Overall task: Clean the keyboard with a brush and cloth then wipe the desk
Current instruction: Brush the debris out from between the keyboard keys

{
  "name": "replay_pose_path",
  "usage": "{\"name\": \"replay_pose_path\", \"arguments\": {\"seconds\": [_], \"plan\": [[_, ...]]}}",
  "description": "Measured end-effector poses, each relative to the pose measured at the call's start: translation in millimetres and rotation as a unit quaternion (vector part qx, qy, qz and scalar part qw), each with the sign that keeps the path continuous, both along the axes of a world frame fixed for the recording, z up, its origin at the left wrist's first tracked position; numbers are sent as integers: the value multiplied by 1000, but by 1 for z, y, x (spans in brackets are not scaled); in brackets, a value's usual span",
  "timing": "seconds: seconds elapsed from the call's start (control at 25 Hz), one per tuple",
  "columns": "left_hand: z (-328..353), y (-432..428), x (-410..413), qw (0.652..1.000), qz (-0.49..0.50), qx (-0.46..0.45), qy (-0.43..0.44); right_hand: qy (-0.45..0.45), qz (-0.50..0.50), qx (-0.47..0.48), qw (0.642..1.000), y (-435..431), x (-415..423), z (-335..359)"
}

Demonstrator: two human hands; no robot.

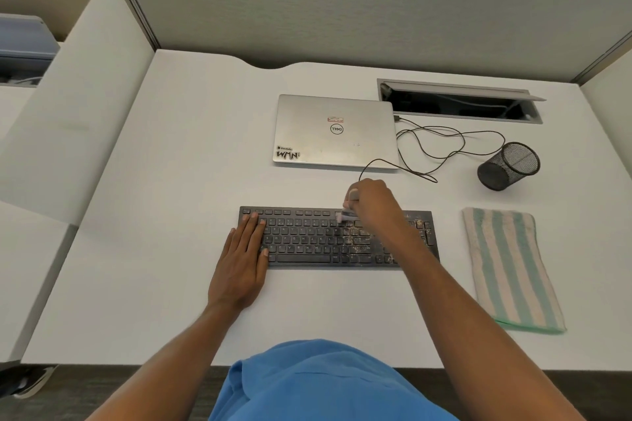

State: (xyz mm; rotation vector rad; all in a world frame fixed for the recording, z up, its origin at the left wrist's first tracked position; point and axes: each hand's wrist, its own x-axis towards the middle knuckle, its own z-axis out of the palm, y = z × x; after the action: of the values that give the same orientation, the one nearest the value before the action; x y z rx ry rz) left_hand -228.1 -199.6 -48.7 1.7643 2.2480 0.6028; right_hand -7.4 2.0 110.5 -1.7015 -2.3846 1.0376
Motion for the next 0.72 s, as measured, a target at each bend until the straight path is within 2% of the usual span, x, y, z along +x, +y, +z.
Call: {"name": "replay_pose_path", "arguments": {"seconds": [0.16, 0.36, 0.48, 0.6, 0.72], "plan": [[0, 0, 0, 1000, 0, -2, -1, -17, -44, 18, 999, 8, 16, 5], [2, 1, 0, 1000, 1, -7, -2, 25, 39, 4, 999, -1, -16, 7], [4, 1, 1, 1000, 1, -12, -2, 12, 44, -12, 999, -2, -21, 0], [4, 0, 1, 1000, 2, -14, 0, 1, -6, -32, 999, 12, -3, 0], [4, 1, 0, 1000, 0, -16, 5, -68, -17, 12, 997, 22, 14, 0]]}}
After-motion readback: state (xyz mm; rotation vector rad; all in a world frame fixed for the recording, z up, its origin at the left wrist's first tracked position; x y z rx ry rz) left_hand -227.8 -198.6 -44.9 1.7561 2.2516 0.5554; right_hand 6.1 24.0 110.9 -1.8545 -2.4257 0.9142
